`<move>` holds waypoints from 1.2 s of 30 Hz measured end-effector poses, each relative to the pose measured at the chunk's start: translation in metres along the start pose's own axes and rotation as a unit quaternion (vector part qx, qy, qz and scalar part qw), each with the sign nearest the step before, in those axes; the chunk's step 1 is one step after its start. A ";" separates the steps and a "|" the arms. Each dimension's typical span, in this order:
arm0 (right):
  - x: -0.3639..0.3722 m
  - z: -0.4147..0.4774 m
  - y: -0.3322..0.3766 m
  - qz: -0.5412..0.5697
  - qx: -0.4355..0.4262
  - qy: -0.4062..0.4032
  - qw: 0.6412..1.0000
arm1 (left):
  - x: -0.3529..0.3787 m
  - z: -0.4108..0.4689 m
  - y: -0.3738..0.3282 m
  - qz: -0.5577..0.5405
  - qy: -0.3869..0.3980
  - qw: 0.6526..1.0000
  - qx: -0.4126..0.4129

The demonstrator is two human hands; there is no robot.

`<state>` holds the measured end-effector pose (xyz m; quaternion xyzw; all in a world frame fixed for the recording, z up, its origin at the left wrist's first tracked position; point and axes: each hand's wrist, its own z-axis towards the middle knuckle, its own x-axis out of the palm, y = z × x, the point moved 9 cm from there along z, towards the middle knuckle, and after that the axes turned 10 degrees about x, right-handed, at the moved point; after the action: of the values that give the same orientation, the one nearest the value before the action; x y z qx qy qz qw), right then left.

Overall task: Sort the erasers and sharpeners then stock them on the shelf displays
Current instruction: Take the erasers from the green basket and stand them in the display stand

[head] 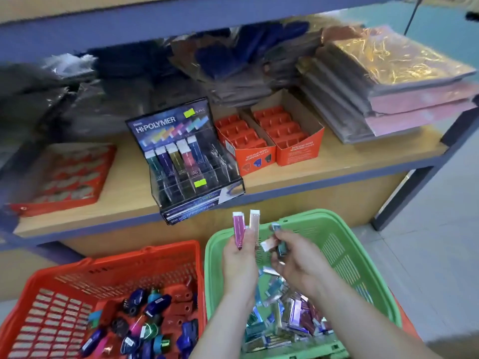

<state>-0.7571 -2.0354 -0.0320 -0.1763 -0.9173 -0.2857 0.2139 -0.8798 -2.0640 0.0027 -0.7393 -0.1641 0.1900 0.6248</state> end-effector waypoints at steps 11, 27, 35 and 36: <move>0.054 -0.035 0.012 -0.006 -0.063 0.023 0.998 | 0.021 -0.020 -0.072 0.421 0.137 0.869 0.220; 0.116 -0.076 0.084 -0.365 -0.131 0.159 0.908 | 0.001 0.006 -0.129 0.262 0.289 0.912 0.126; 0.133 -0.079 0.094 -0.442 -0.134 0.194 0.865 | -0.022 0.023 -0.166 0.072 0.193 0.966 0.156; 0.133 -0.077 0.091 -0.428 -0.115 0.200 0.874 | -0.024 0.025 -0.169 0.084 0.187 0.965 0.165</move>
<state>-0.8068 -1.9840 0.1324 0.2707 -0.8019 -0.4815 0.2277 -0.9143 -2.0262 0.1672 -0.6591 0.0518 0.1247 0.7399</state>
